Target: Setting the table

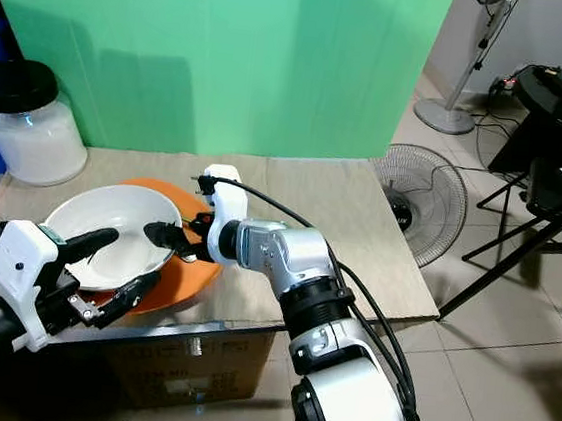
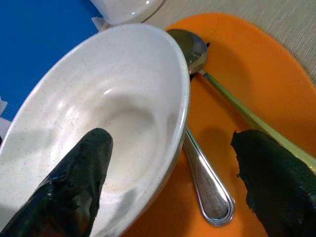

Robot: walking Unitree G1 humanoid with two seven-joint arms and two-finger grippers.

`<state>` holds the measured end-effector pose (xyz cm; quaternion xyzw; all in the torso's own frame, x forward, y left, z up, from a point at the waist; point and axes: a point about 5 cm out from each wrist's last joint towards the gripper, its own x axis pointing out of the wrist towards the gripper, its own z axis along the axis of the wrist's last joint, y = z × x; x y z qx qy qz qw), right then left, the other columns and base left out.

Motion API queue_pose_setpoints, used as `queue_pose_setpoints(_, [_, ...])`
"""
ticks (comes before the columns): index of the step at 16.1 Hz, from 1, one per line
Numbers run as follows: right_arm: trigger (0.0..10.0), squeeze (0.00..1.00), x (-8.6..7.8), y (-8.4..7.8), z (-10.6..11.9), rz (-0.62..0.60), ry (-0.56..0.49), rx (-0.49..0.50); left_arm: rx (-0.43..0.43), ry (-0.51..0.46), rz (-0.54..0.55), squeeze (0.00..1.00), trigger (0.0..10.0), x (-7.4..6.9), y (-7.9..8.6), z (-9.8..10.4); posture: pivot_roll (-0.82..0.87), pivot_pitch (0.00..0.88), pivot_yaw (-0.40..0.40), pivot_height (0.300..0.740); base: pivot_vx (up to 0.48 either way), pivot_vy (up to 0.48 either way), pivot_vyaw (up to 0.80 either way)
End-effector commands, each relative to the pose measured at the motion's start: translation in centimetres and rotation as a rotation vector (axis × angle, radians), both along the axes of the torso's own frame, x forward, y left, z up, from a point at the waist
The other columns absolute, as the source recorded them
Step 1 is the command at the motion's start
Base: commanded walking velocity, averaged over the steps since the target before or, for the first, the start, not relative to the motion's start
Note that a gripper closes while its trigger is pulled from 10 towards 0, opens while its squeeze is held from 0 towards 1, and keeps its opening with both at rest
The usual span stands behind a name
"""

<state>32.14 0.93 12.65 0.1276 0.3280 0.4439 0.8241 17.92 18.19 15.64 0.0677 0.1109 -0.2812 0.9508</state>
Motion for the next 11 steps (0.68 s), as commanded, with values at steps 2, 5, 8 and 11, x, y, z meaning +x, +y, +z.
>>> queue_pose_setpoints(2, [0.0, 0.0, 0.3, 0.7, 0.7, -0.006, -0.003, 0.016, 0.002, -0.003, -0.024, 0.0, 10.0, -0.2, -0.2, 0.3, -0.04, 0.0, -0.034, 0.74, 0.0, 0.0, 0.0])
queue_pose_setpoints(5, [0.0, 0.0, -0.2, 1.5, 0.9, 0.014, 0.018, 0.033, 0.004, 0.002, -0.026, 0.0, 10.0, -0.3, -0.2, 0.3, -0.04, 0.0, -0.031, 0.74, 0.0, 0.0, 0.0])
queue_pose_setpoints(8, [0.0, 0.0, -0.5, 2.0, 0.4, 0.016, 0.043, 0.016, 0.008, 0.01, -0.028, 0.0, 10.0, -0.4, -0.1, 0.2, -0.04, 0.0, -0.03, 0.74, 0.0, 0.0, 0.0])
queue_pose_setpoints(11, [0.0, 0.0, -0.8, 2.5, 0.3, 0.022, 0.068, 0.03, 0.011, 0.015, -0.033, 0.0, 10.0, -0.5, -0.2, 0.1, -0.04, 0.0, -0.031, 0.74, 0.0, 0.0, 0.0])
